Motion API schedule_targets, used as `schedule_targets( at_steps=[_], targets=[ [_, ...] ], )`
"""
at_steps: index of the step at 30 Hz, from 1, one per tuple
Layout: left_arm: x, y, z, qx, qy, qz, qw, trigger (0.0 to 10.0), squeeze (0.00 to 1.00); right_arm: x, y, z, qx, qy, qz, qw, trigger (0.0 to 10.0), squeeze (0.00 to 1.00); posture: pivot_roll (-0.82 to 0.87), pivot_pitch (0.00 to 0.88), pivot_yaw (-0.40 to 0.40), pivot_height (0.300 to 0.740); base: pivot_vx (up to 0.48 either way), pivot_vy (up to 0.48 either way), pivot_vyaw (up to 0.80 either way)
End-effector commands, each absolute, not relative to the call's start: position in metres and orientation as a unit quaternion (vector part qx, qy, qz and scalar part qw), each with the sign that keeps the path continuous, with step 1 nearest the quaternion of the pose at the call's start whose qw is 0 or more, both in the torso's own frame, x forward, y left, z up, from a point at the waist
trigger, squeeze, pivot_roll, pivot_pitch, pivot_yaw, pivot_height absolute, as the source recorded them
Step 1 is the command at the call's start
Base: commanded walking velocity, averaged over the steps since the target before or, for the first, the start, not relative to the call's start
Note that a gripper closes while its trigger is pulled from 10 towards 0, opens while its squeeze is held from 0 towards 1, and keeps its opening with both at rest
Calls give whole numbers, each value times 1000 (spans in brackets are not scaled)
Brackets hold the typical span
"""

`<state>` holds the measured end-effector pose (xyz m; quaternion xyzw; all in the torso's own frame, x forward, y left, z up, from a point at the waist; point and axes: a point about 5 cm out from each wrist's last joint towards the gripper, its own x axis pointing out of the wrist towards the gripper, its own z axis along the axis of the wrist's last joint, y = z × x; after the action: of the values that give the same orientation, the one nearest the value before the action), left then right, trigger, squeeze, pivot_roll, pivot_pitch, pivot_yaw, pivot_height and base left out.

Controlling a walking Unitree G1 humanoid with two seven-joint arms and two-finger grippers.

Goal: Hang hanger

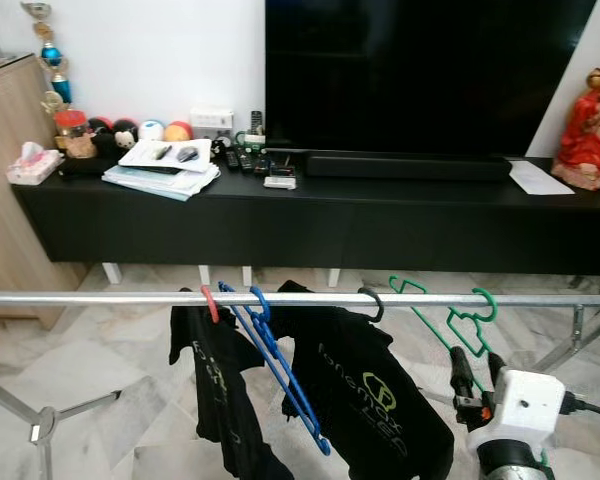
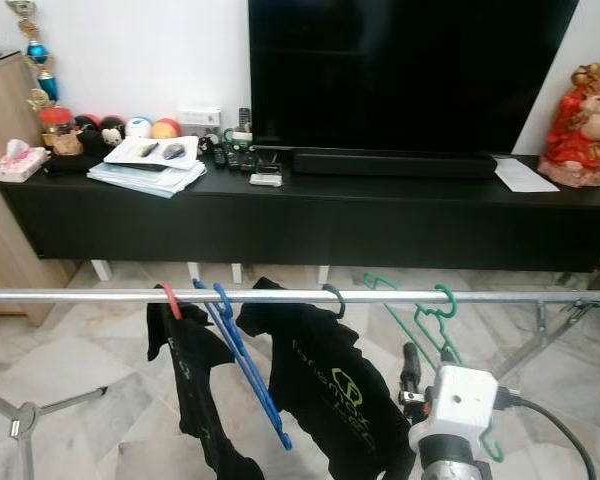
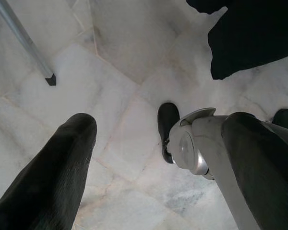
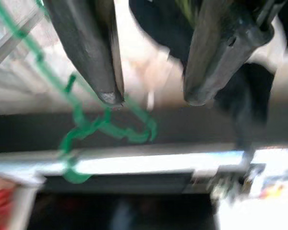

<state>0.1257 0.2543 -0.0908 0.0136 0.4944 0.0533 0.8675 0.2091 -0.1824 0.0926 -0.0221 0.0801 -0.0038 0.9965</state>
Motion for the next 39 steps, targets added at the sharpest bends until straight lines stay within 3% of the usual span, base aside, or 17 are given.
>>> schedule_targets(
  at_steps=[1,9,13,14,17,18,19,20,21,25,39],
  targets=[
    [124,254,-91,10,496,55,867,10000,0,208,-177,87,-35,109,34,993,10000,0,-151,0,-19,740,0,0,0],
    [124,245,-94,3,495,53,867,10000,0,230,-174,83,-89,169,89,978,10000,0,-138,0,-15,740,0,0,0],
    [125,240,-95,1,495,51,868,10000,0,249,-169,80,-66,198,97,973,10000,0,-132,0,-9,740,0,0,0],
    [126,239,-95,1,495,50,868,10000,0,255,-165,80,-57,199,107,973,10000,1000,-126,0,-6,740,0,0,0],
    [127,235,-96,-1,494,49,868,10000,0,273,-153,78,-61,211,128,967,10000,1000,-119,0,-4,740,0,0,0],
    [128,233,-96,-2,493,48,869,10000,0,281,-150,76,-52,212,120,968,10000,831,-112,0,-2,740,0,0,0],
    [129,233,-96,-2,493,48,869,10000,0,286,-148,75,-44,213,114,969,10000,263,-110,0,-2,740,0,0,0],
    [129,232,-96,-3,492,48,869,10000,0,290,-146,73,-37,218,111,969,10000,263,-105,0,0,740,0,0,0],
    [129,232,-96,-3,492,48,869,10000,0,294,-143,71,-37,223,112,968,10000,0,-101,0,3,740,0,0,0],
    [132,231,-95,-3,489,49,871,10000,0,310,-123,66,-39,228,143,962,10000,0,-99,0,14,740,0,0,0],
    [133,255,-88,1,482,63,874,10000,0,337,-114,63,-66,230,118,964,10000,0,-78,0,17,740,0,0,0]
  ],
)
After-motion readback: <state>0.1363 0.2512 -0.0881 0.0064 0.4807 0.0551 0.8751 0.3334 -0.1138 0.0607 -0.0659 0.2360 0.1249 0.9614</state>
